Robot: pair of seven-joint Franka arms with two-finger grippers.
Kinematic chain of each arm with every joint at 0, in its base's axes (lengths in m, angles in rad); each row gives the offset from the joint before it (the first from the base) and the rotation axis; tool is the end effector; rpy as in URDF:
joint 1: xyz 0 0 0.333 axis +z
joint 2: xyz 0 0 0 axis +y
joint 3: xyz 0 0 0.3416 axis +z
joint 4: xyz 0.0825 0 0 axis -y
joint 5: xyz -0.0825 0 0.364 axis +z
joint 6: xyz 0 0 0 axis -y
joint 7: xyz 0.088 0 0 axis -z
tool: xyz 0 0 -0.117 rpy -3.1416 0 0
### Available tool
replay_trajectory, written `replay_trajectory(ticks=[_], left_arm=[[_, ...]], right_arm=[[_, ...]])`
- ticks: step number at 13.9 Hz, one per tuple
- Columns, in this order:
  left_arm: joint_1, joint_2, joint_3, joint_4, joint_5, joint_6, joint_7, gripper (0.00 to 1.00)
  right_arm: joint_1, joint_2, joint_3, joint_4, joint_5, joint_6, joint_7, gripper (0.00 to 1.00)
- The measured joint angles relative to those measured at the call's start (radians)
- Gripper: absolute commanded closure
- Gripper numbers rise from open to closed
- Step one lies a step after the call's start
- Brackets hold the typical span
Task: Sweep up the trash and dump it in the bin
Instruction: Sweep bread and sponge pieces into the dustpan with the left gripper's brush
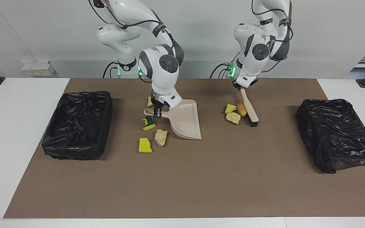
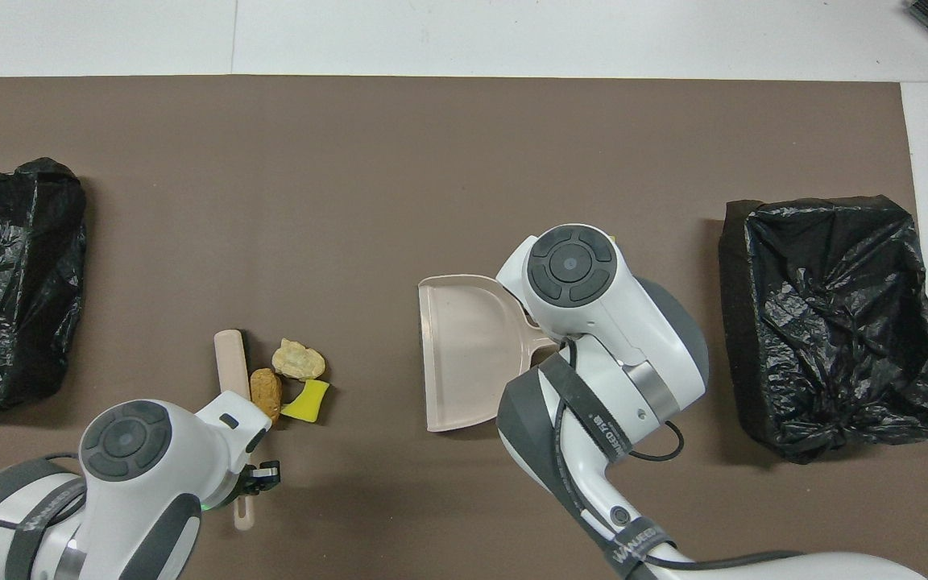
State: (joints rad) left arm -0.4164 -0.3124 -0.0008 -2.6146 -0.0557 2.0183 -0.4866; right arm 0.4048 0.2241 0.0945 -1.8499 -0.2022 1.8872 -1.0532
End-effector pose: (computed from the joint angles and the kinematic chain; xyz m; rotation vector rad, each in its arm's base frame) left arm 0.3196 -0.1458 0.3648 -3.0266 -0.1526 0.4204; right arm 0.5191 0.2604 0.4148 2.0646 2.1974 -0.3370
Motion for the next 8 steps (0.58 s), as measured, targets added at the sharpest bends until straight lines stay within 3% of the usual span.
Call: replay_trajectory(ticks=[5, 8], left_arm=[[-0.131, 0.203, -0.004, 0.184, -0.097, 0.052, -0.007, 1.00], [-0.234, 0.240, -0.007, 0.237, -0.122, 0.070, -0.004, 1.00]], right_arm=[[0.000, 0.000, 0.000, 0.000, 0.000, 0.001, 0.000, 1.00], [-0.004, 0.000, 0.000, -0.005, 0.001, 0.005, 0.000, 1.00]])
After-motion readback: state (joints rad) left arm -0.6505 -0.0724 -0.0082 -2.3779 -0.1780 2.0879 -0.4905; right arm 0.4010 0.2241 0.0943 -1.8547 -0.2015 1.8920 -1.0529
